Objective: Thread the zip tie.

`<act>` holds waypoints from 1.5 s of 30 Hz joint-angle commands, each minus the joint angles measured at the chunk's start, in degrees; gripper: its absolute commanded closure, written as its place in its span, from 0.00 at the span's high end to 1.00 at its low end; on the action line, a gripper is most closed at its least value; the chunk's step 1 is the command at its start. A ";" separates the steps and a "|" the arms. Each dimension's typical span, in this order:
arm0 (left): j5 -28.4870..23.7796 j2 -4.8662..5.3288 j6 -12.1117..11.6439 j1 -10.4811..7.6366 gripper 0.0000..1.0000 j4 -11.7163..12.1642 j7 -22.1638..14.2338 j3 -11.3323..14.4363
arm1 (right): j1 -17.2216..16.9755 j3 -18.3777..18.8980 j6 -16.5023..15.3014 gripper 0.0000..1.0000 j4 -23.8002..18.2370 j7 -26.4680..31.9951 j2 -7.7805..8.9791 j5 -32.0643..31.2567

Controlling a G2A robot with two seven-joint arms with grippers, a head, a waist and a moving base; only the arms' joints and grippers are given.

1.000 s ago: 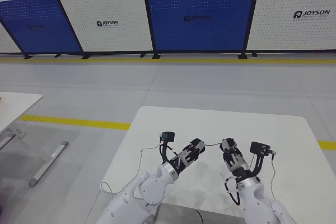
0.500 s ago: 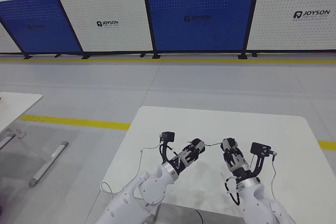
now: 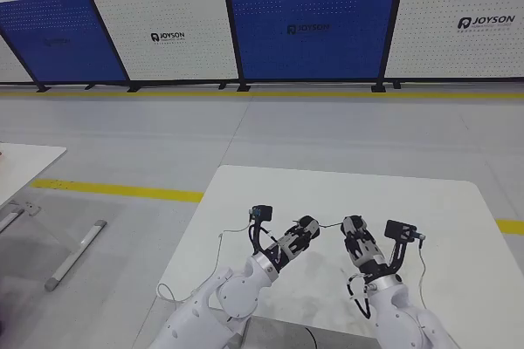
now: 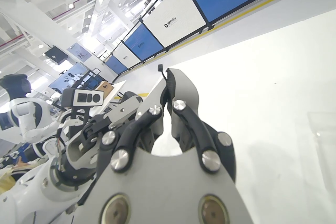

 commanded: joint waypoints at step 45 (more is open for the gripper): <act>0.00 0.00 0.00 0.00 0.00 0.00 0.00 0.00 | -1.63 1.39 -1.39 0.00 -0.85 -1.43 -0.31 -0.36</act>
